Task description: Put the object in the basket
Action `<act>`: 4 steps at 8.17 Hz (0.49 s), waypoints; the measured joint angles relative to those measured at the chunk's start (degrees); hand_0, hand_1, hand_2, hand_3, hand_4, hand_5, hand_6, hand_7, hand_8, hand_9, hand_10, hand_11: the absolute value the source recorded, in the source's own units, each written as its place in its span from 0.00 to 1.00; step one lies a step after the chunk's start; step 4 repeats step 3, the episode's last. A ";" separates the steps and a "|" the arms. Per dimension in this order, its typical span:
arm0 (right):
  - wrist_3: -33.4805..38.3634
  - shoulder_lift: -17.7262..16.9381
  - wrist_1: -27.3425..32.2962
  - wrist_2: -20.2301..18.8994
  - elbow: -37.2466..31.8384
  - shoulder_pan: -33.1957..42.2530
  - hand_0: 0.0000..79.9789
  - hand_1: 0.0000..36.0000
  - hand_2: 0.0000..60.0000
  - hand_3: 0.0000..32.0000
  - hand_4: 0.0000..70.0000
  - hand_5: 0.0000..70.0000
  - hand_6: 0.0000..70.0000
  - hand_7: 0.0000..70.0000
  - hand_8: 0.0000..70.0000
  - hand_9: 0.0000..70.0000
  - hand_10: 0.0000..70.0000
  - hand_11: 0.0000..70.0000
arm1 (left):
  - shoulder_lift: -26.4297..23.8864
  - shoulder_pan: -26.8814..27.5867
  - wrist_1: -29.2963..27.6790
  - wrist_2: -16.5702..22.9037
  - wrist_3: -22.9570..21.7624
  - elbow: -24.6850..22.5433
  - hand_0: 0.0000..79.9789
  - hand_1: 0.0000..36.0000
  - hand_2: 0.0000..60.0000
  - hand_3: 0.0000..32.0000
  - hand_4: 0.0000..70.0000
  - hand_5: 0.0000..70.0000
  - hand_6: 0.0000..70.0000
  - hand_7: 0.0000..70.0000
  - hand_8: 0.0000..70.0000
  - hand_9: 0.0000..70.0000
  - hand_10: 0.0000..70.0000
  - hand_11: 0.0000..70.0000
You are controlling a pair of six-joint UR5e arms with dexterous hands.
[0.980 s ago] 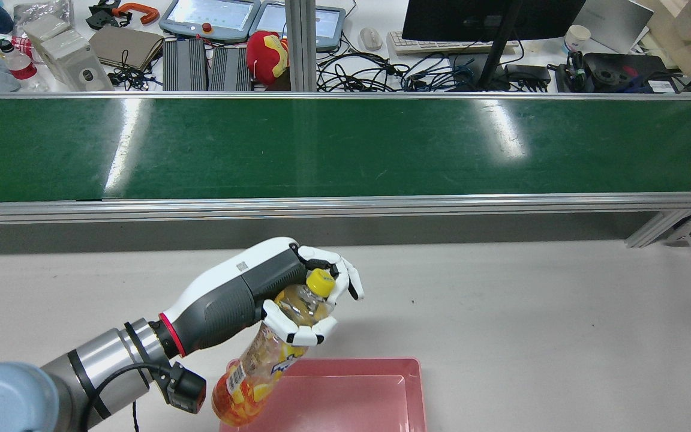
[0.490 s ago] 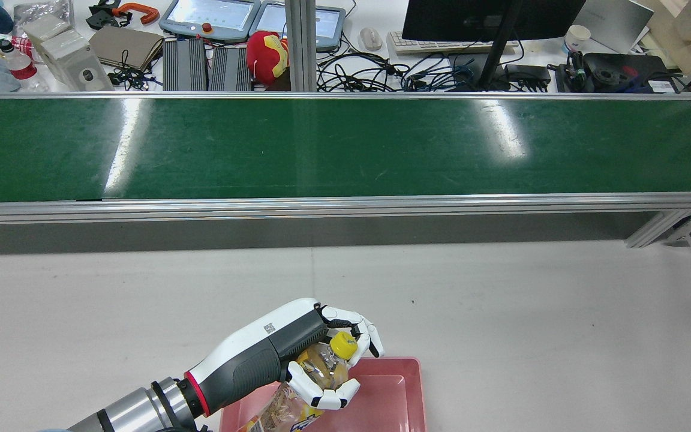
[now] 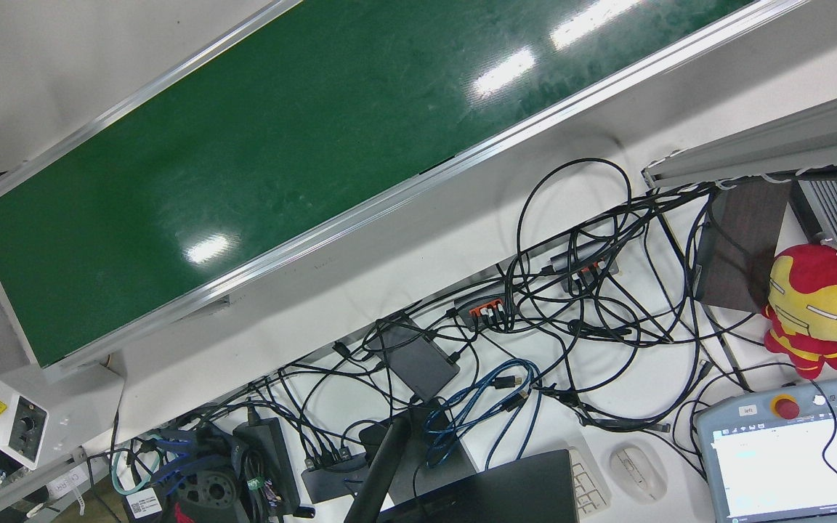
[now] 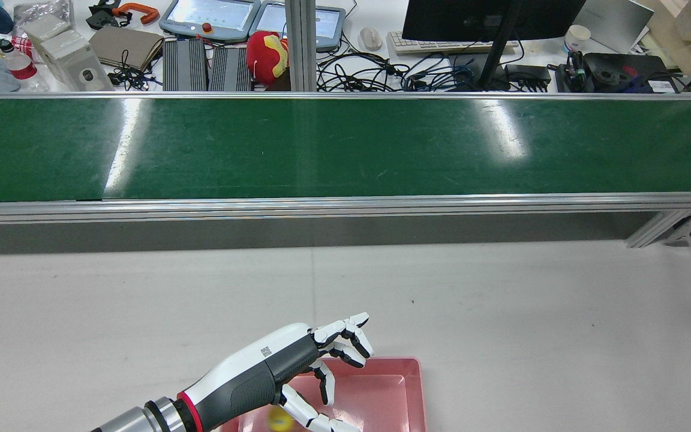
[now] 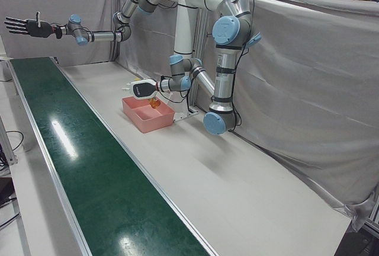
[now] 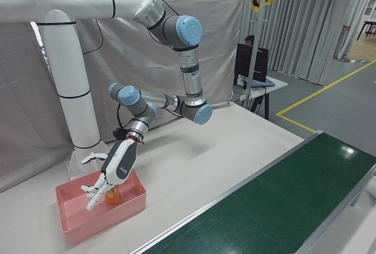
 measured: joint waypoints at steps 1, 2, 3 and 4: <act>-0.02 0.00 0.00 0.00 0.00 0.00 0.00 0.00 0.00 0.00 0.00 0.00 0.00 0.00 0.00 0.00 0.00 0.00 | -0.04 0.89 0.11 -0.05 0.04 0.03 0.67 0.43 0.00 0.00 0.05 0.38 0.01 0.03 0.13 0.16 0.20 0.32; -0.03 0.00 0.00 0.00 0.00 0.00 0.00 0.00 0.00 0.00 0.00 0.00 0.00 0.00 0.00 0.00 0.00 0.00 | -0.11 1.33 0.05 -0.07 0.05 0.06 0.67 0.43 0.00 0.03 0.03 0.33 0.00 0.01 0.11 0.13 0.17 0.27; -0.03 0.00 0.00 0.00 0.00 0.00 0.00 0.00 0.00 0.00 0.00 0.00 0.00 0.00 0.00 0.00 0.00 0.00 | -0.14 1.48 -0.01 -0.08 0.02 0.07 0.68 0.43 0.00 0.08 0.01 0.31 0.00 0.00 0.10 0.11 0.14 0.24; -0.03 0.00 0.00 0.00 0.00 0.00 0.00 0.00 0.00 0.00 0.00 0.00 0.00 0.00 0.00 0.00 0.00 0.00 | -0.14 1.48 -0.01 -0.08 0.02 0.07 0.68 0.43 0.00 0.08 0.01 0.31 0.00 0.00 0.10 0.11 0.14 0.24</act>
